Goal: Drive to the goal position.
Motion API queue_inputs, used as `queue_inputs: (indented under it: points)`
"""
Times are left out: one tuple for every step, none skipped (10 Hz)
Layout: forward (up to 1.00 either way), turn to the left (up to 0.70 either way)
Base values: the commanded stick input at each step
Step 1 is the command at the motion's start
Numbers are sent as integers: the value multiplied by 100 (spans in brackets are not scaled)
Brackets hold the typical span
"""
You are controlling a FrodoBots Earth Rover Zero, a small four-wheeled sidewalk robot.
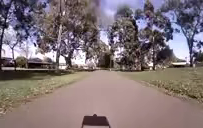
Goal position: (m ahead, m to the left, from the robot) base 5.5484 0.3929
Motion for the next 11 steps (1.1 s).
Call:
queue_inputs:
  points:
    - [100,0]
    - [100,0]
    - [100,0]
    - [100,0]
    - [100,0]
    - [100,0]
    - [100,0]
    - [100,0]
    - [100,0]
    - [100,0]
    - [100,0]
